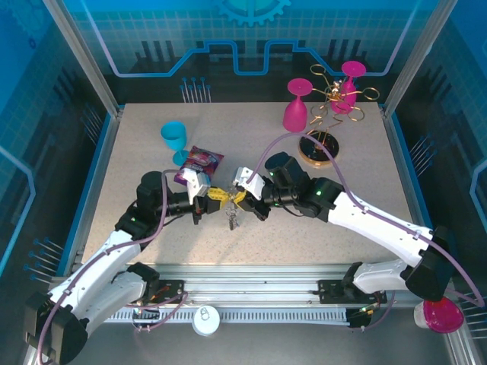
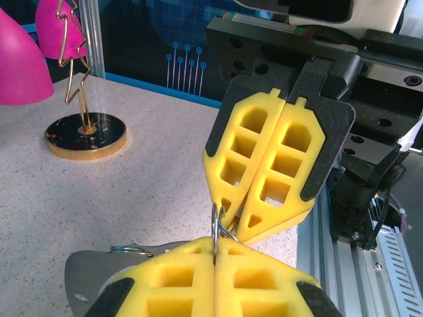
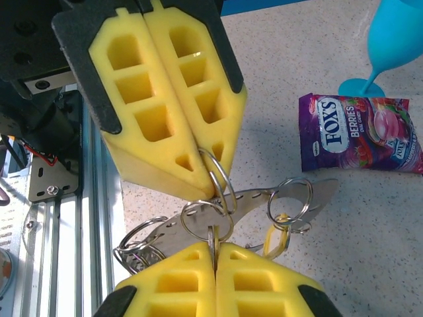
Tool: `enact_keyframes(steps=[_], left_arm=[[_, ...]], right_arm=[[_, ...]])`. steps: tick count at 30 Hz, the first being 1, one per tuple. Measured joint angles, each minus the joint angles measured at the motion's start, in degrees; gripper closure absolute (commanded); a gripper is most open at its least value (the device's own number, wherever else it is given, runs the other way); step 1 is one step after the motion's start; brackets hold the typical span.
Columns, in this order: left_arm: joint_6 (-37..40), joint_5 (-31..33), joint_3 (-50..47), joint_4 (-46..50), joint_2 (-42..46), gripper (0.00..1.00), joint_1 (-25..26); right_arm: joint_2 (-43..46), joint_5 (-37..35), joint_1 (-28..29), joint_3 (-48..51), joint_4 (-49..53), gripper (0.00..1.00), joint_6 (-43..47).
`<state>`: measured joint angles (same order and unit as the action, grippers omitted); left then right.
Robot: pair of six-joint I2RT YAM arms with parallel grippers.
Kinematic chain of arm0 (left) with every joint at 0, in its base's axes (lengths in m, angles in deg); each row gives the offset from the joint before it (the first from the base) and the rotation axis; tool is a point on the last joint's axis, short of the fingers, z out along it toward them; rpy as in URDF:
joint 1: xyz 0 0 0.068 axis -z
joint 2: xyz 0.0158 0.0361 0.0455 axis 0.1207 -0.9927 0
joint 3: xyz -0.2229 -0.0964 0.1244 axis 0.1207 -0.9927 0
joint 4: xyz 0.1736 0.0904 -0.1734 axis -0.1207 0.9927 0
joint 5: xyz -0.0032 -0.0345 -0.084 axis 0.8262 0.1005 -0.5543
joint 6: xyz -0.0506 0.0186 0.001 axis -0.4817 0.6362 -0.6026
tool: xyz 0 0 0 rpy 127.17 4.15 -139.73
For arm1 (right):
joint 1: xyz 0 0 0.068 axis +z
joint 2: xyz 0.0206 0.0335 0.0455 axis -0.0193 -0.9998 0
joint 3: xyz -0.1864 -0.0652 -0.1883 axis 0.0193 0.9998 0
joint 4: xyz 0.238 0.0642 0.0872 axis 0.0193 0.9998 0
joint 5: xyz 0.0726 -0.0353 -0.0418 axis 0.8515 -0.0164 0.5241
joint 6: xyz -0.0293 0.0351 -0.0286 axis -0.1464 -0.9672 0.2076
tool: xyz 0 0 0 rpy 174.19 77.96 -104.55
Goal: Put the keys on the keyring
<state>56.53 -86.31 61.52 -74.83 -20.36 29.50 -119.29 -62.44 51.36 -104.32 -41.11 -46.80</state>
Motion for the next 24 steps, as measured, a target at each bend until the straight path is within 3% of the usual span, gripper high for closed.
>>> enact_keyframes(steps=[8, 12, 15, 24], left_arm=[[-1.5, 0.0, -0.2, -1.3, 0.0, 1.0, 0.0], [-1.4, -0.2, -0.5, -1.5, 0.0, 1.0, 0.0], [-1.4, -0.2, -0.5, -2.3, 0.0, 1.0, 0.0], [-1.2, -1.1, -0.5, -2.7, 0.0, 1.0, 0.0]], right_arm=[[-2.0, 1.2, 0.1, -2.0, 1.7, 0.99, 1.0], [-1.9, 2.0, 0.0, -1.9, 2.0, 0.76, 0.5], [-0.7, 2.6, -0.5, -0.8, 0.7, 0.68, -0.2], [5.0, 6.8, -4.3, 4.7, -7.6, 0.71, -2.5]])
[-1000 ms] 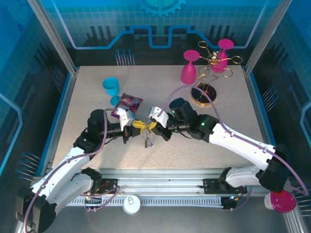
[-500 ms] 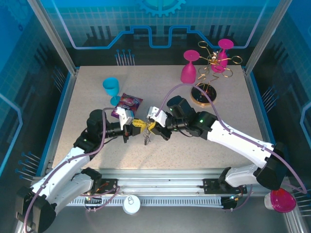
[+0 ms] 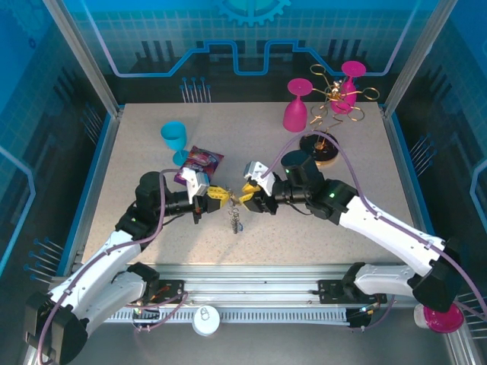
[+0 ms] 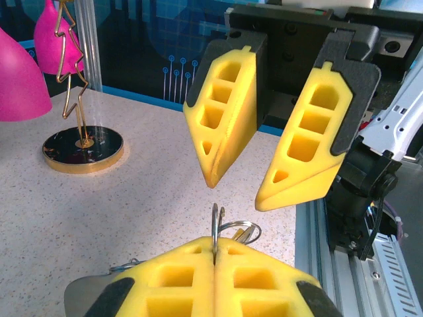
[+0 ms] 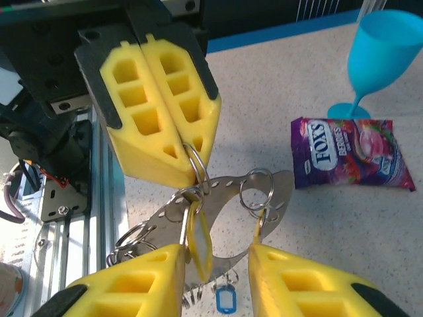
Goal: Put the keys on the keyring
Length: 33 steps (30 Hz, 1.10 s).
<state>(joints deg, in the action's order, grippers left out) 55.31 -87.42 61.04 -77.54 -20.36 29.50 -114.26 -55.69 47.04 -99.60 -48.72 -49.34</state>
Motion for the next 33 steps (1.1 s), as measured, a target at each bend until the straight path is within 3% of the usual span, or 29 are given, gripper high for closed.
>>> enact_keyframes(steps=[16, 19, 21, 24, 27, 33], left_arm=[[0.0, -2.2, 0.0, 0.0, -0.3, 1.0, 0.0], [0.0, -2.2, 0.0, 0.1, -0.3, 1.0, 0.0], [0.0, -2.2, 0.0, 0.2, -0.3, 1.0, 0.0], [0.0, -2.2, 0.0, 0.1, -0.3, 1.0, -0.1], [0.2, -2.0, 0.0, 0.4, -0.3, 0.84, -0.1], [4.6, -1.0, 1.2, 5.2, -0.3, 0.83, 0.0]], right_arm=[[-4.1, 6.3, 0.0, 0.0, -4.9, 0.84, -1.0], [-4.6, 7.3, 0.0, -0.1, -5.1, 0.9, -1.0], [-4.8, 7.8, -0.3, -0.2, -5.1, 1.0, -1.0], [-4.9, 8.5, -0.6, -0.3, -5.0, 1.0, -0.6], [-5.2, 8.5, -0.6, -1.2, -3.3, 1.0, 0.3], [-7.9, 6.4, -0.2, -8.5, 8.8, 1.0, 6.4]])
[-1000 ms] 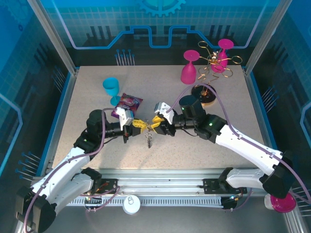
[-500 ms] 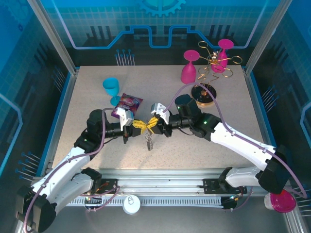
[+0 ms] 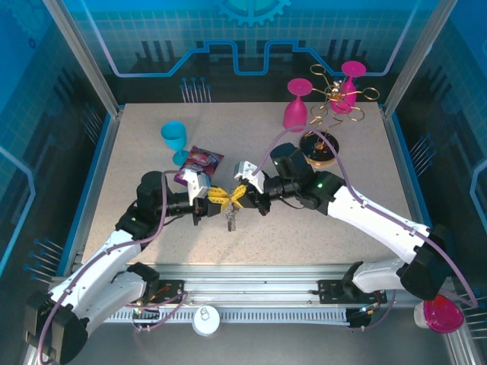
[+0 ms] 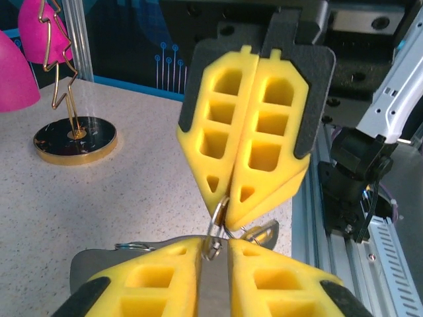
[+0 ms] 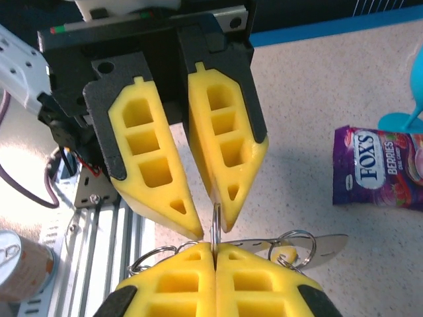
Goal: Put the keys on the keyring
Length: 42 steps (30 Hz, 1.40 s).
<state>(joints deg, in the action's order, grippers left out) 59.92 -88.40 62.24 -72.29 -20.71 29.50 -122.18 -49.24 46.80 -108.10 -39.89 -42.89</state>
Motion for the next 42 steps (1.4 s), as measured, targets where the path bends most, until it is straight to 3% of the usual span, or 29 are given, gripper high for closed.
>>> enact_keyframes(steps=[9, 16, 23, 25, 29, 30, 36, 42], left_arm=[[3.2, 0.0, 1.8, 4.3, -0.4, 0.85, 0.0], [3.2, -0.2, 2.1, 4.7, -1.4, 0.86, 0.0], [3.4, -1.4, 2.1, 4.9, -1.8, 1.0, 0.0], [3.4, -1.6, 2.1, 5.1, -1.8, 1.0, 0.0], [3.4, -1.6, 2.1, 5.0, -1.8, 1.0, 0.0], [3.3, -1.5, 2.1, 5.1, -1.8, 1.0, 0.0], [2.4, -1.2, 1.9, 2.8, -1.4, 1.0, 0.0], [0.1, -0.2, 0.6, -1.0, -0.8, 1.0, 0.0]], right_arm=[[-4.7, -3.0, 1.3, -10.2, 15.0, 1.0, 8.6], [-6.9, -3.5, 2.1, -12.6, 17.5, 1.0, 10.4], [-7.6, -4.3, 2.6, -13.2, 17.5, 1.0, 10.4], [-7.6, -4.4, 2.6, -13.2, 17.5, 1.0, 10.3], [-6.4, -4.8, 2.5, -11.2, 14.9, 0.71, 7.9], [-5.2, -4.8, 2.3, -9.5, 13.0, 0.67, 7.0], [2.3, -5.1, 0.0, -1.0, 5.9, 0.63, 0.6], [3.5, -5.2, 0.7, 3.9, 1.1, 0.59, -4.5]])
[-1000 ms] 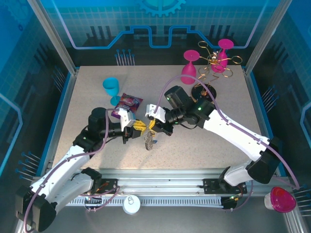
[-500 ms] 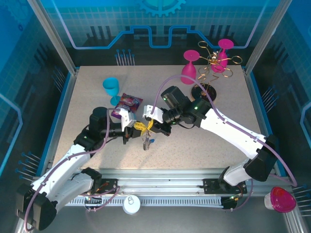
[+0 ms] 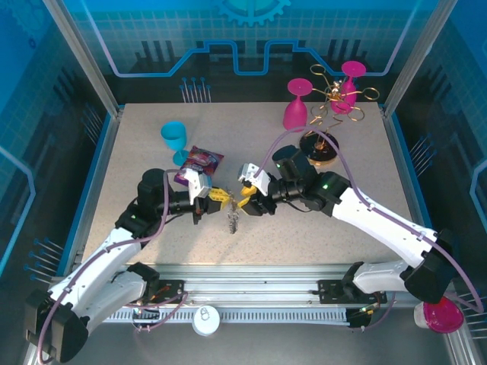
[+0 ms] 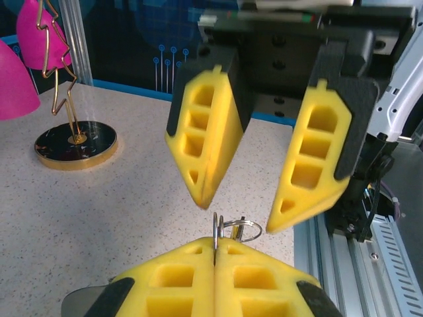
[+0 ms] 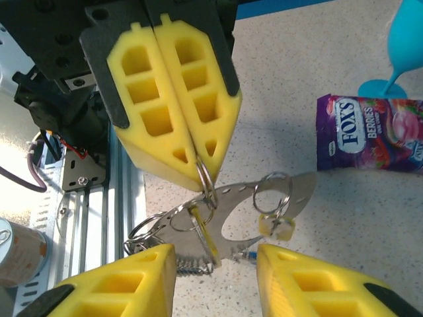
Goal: Put the keys on the keyring
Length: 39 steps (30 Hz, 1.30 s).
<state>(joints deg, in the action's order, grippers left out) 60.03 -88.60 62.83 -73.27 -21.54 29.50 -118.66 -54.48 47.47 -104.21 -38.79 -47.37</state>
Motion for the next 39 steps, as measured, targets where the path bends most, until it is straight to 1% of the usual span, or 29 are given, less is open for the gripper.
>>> enact_keyframes(steps=[3, 7, 9, 14, 21, 27, 36, 38, 39], left_arm=[[-0.5, 0.2, -0.2, -0.7, 0.0, 1.0, 0.0], [-1.3, 0.2, -0.3, -1.6, 0.2, 1.0, 0.0], [-1.7, 0.2, -0.3, -1.9, 0.2, 1.0, 0.0], [-2.2, 0.2, -0.4, -2.8, 0.3, 1.0, 0.0], [-3.5, 0.9, -1.3, -4.1, 0.5, 1.0, 0.0], [-4.9, 0.8, -1.3, -6.4, 0.5, 1.0, 0.0], [-6.5, 0.8, -1.5, -8.5, 0.0, 1.0, 0.0], [-6.5, 0.8, -1.6, -8.7, 0.0, 1.0, 0.0], [-6.6, 0.8, -1.7, -8.9, 0.0, 1.0, 0.0]], right_arm=[[0.0, 0.0, 0.3, 1.1, -1.2, 0.59, -1.2], [-0.1, 0.0, 0.5, 1.1, -2.9, 0.64, -1.9], [-0.4, 0.1, 0.5, 1.1, -3.8, 0.69, -2.1], [-1.7, 0.3, 0.5, 1.1, -4.7, 0.87, -2.2], [-1.9, -0.2, 0.5, 0.2, -1.6, 0.99, -0.5], [-2.0, -1.7, 0.6, -3.2, 3.5, 1.0, 2.7], [-6.5, -2.6, 3.0, -6.2, 4.8, 1.0, 4.4], [-6.4, -2.6, 3.0, -6.2, 4.8, 0.92, 4.6], [-6.4, -2.6, 3.0, -6.2, 4.8, 0.87, 4.6]])
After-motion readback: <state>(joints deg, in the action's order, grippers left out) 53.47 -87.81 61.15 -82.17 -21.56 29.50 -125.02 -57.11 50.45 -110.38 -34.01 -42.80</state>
